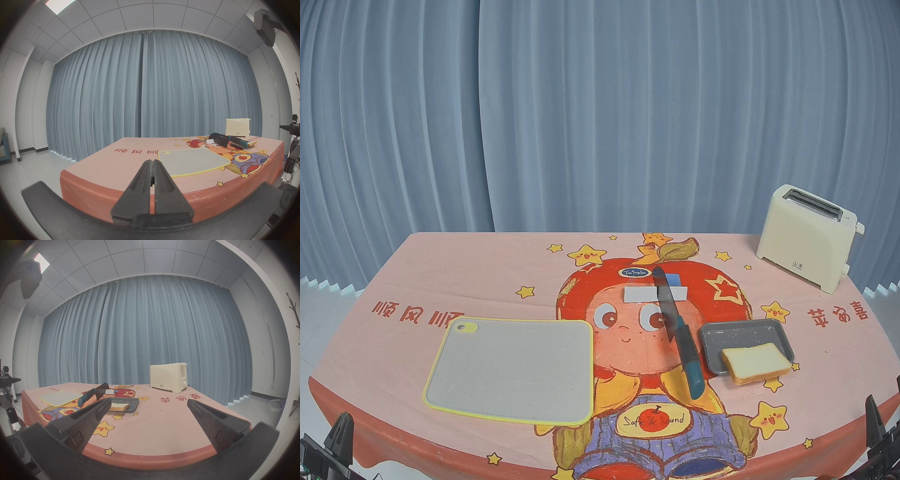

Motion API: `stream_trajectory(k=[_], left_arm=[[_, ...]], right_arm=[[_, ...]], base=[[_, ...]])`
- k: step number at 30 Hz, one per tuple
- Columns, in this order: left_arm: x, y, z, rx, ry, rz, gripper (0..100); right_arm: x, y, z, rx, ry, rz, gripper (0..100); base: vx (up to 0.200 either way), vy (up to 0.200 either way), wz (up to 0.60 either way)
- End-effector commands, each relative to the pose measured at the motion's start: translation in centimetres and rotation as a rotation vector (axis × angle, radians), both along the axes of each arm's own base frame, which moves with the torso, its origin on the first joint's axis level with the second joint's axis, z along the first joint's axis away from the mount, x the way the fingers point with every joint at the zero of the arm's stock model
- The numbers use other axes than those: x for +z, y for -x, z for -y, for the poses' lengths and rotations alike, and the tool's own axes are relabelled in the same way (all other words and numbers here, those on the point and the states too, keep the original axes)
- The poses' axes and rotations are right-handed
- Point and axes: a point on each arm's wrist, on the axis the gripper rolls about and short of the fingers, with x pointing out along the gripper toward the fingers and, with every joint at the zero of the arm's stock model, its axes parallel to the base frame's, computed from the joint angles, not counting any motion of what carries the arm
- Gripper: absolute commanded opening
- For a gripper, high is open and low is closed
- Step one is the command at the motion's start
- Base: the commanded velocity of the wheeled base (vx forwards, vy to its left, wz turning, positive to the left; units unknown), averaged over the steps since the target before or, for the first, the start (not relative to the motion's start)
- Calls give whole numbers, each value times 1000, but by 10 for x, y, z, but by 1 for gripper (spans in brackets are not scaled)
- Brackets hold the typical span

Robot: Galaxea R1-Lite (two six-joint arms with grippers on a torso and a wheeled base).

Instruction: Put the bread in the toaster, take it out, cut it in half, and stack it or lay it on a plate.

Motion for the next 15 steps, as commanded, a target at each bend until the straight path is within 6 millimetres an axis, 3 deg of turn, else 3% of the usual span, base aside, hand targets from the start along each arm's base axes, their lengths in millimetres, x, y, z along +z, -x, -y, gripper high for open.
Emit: stream_trajectory(k=[1,15], left_arm=[[-5,-1,0,0,0,-8,0],[-5,-1,0,0,0,-8,0]], right_arm=[[-5,0,0,-3,0,1,100],[-5,0,0,7,12,-1,100]], base=[[0,0,0],[0,0,0]])
